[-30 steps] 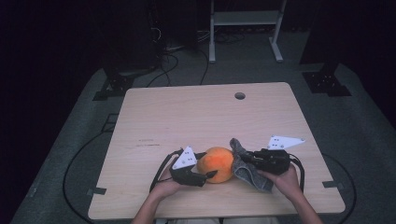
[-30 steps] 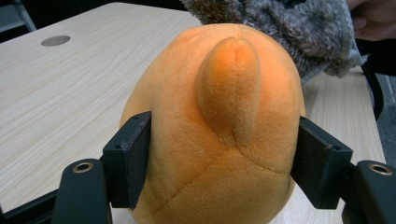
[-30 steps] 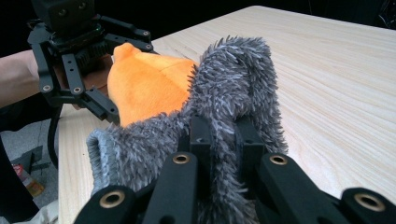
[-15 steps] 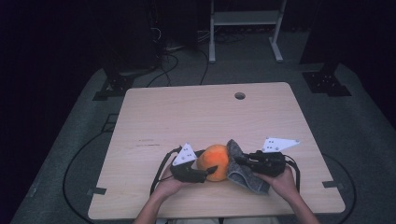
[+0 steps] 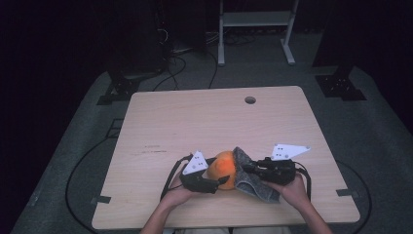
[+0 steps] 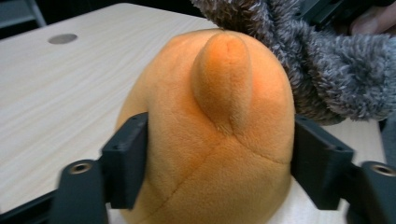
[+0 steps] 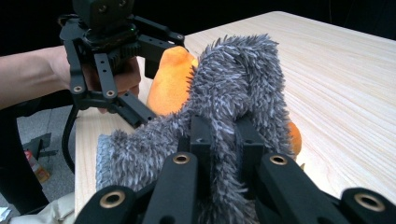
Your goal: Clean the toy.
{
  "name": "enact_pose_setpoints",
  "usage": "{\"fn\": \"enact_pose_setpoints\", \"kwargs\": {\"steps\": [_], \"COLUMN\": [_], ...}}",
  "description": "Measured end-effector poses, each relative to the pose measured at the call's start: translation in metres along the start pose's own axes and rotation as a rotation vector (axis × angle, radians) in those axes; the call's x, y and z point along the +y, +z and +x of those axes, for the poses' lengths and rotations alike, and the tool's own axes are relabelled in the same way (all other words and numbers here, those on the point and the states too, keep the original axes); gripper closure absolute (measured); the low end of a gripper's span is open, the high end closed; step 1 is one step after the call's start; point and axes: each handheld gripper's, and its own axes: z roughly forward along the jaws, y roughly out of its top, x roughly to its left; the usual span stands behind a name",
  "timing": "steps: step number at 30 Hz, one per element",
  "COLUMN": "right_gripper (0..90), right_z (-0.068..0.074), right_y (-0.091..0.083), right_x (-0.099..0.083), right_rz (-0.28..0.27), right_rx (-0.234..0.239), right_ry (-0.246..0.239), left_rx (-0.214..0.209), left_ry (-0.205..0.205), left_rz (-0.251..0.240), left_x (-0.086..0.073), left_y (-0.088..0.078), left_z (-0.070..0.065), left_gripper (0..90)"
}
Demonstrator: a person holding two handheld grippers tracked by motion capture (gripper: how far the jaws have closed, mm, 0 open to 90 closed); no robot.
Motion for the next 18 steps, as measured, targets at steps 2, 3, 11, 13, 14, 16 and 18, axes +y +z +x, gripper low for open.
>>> {"fn": "enact_pose_setpoints", "kwargs": {"steps": [2,3,11,13,14,16,18], "right_gripper": [80.8,80.8,80.8,80.8,80.8,80.8,80.8], "right_z": [0.002,0.004,0.013,0.008,0.007,0.008,0.014], "right_y": [0.000,0.000,0.004,0.002,0.001,-0.001,-0.001], "right_x": [0.001,0.003,0.010,0.006,0.006,0.007,0.011], "right_rz": [0.002,0.000,-0.023,-0.018,-0.019,-0.018,-0.027], "right_rx": [-0.005,0.000,0.041,0.025,0.020,0.014,0.024], "right_ry": [-0.004,-0.010,-0.033,-0.017,-0.013,-0.012,-0.036], "left_rx": [0.016,0.015,-0.064,-0.062,-0.052,-0.027,-0.016], "left_ry": [0.013,0.016,0.027,0.012,0.026,0.059,0.081], "left_rz": [0.000,0.000,-0.007,-0.019,-0.020,-0.015,-0.013], "left_x": [0.000,0.001,0.000,-0.001,-0.001,0.000,0.001], "left_y": [0.002,0.003,0.002,0.002,0.002,0.004,0.007], "left_z": [-0.003,-0.005,-0.006,-0.003,-0.004,-0.008,-0.013], "left_gripper": [32.2,32.9,24.3,25.0,27.1,32.2,34.7]}}
